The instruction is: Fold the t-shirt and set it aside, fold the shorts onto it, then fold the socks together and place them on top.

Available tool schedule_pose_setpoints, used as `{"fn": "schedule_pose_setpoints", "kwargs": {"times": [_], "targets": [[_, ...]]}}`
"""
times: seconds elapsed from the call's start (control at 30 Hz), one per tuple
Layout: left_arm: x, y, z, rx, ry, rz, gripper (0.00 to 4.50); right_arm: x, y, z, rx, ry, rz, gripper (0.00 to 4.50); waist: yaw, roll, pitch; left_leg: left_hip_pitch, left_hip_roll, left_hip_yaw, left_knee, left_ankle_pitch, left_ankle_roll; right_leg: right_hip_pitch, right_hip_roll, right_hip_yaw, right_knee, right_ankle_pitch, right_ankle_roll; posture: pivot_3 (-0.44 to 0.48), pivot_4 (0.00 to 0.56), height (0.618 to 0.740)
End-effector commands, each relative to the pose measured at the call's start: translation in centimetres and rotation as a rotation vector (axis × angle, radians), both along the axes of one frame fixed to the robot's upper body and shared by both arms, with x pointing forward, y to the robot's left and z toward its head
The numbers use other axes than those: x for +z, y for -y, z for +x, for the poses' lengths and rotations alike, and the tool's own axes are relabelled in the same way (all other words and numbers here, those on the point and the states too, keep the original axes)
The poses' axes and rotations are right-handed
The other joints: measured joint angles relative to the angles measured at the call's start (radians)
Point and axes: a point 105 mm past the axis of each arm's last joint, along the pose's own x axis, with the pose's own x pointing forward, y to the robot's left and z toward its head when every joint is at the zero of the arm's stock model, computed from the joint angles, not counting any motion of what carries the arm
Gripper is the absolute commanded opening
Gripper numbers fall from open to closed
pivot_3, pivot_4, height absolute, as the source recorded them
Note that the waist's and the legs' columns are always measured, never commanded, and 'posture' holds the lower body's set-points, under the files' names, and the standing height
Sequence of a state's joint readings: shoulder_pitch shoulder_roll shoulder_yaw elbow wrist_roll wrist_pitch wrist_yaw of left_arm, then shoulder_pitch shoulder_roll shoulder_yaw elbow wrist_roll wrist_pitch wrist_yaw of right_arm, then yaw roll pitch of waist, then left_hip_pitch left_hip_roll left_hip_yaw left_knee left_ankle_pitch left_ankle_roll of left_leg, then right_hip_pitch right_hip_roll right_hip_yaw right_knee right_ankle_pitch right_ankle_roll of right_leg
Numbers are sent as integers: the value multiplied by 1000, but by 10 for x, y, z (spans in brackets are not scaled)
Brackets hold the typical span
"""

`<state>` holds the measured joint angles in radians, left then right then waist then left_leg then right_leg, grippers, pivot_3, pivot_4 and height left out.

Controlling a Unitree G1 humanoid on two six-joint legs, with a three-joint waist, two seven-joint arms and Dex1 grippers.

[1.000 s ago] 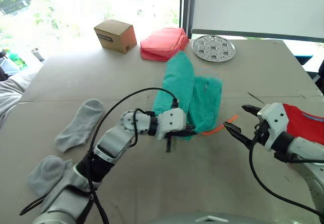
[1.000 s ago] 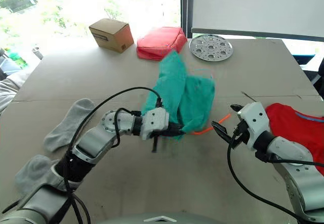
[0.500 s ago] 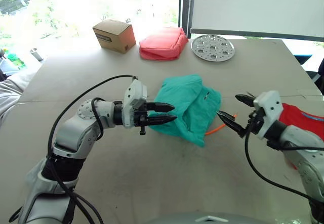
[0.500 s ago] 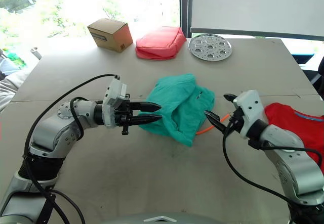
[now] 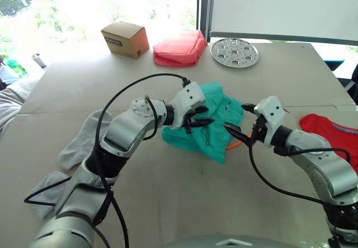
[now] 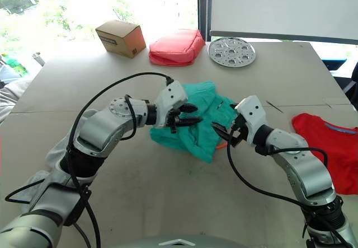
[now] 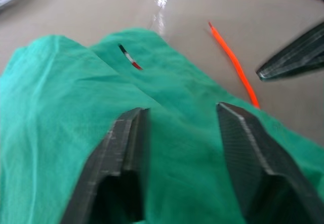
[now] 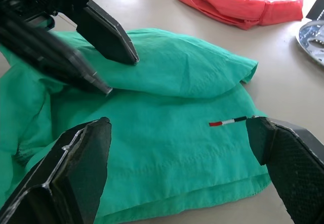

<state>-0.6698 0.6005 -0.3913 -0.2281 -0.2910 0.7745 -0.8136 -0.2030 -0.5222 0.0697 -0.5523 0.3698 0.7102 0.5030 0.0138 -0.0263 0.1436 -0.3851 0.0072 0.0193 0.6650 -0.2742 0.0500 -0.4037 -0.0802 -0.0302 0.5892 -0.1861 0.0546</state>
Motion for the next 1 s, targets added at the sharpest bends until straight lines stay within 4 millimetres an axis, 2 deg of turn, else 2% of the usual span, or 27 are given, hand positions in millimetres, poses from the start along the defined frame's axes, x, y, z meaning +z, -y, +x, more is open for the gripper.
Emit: {"fn": "schedule_pose_setpoints", "kwargs": {"times": [0.03, 0.07, 0.1, 0.2, 0.33, 0.5, 0.6, 0.67, 0.73, 0.93, 1.0], "targets": [[0, -3, 6, -16, 120, 94, 4009, 13, -8, -5, 15, 49, 12, 4500, 1, 0, 0, 0, 0, 0, 0, 0, 0, 0, 0, 0, 0, 0, 0, 0, 150, 739], [-2, -4, 8, -14, 141, 113, 4421, 13, -9, -4, 12, 48, 10, 4500, 1, 0, 0, 0, 0, 0, 0, 0, 0, 0, 0, 0, 0, 0, 0, 0, 150, 739], [-3, -6, 11, -9, 162, 120, 4476, 13, -10, -4, 11, 48, 9, 4500, 1, 0, 0, 0, 0, 0, 0, 0, 0, 0, 0, 0, 0, 0, 0, 0, 150, 739], [5, -15, 22, 63, 207, 51, 4476, 13, -14, -4, 10, 55, 13, 4500, 1, 0, 0, 0, 1, 0, 0, 0, 0, 0, 0, 0, 0, 0, 0, 0, 150, 739], [5, -30, 26, 100, 211, -4, 4476, 13, -16, -2, 7, 59, 17, 4500, 0, 0, 0, 0, 1, 0, 0, 0, 0, 0, 0, 0, 0, 0, -1, 0, 150, 739], [6, -42, 28, 216, -21, -282, 4476, 12, -19, 1, 12, 56, 22, 4500, 1, 0, 0, 0, 1, -1, 1, 0, 0, 0, -1, -1, 0, 0, -1, 0, 150, 739], [2, -46, 23, 222, -114, -342, 4476, 11, -21, 3, 25, 51, 20, 4500, -1, 0, 0, 0, 1, 0, 1, 0, 0, 0, -1, -1, 0, 0, 0, 0, 150, 739], [4, -46, 21, 236, -199, -444, 3926, 10, -25, 4, 42, 42, 20, 4500, -1, 0, 0, 0, 1, 0, 1, 0, 0, 0, 0, -1, 1, 1, 0, 0, 150, 739], [8, -45, 19, 236, -297, -558, 3175, 7, -28, 5, 58, 23, 13, 4500, 0, 0, 0, 0, 1, -1, 1, 0, 0, 0, 0, -1, 1, 1, 0, 0, 150, 739], [18, -45, 8, 202, -474, -742, 246, -4, -38, 14, 69, -91, 29, 4500, -1, -1, 0, 0, 1, -1, 1, 0, 0, 0, 0, -1, 1, 3, -3, 0, 150, 739], [25, -45, 6, 188, -529, -811, 101, -4, -39, 20, 61, -110, 46, 4500, -1, -1, 0, 0, 0, -1, 1, 0, 0, 0, 0, 0, 1, 3, -3, 0, 150, 739]]}}
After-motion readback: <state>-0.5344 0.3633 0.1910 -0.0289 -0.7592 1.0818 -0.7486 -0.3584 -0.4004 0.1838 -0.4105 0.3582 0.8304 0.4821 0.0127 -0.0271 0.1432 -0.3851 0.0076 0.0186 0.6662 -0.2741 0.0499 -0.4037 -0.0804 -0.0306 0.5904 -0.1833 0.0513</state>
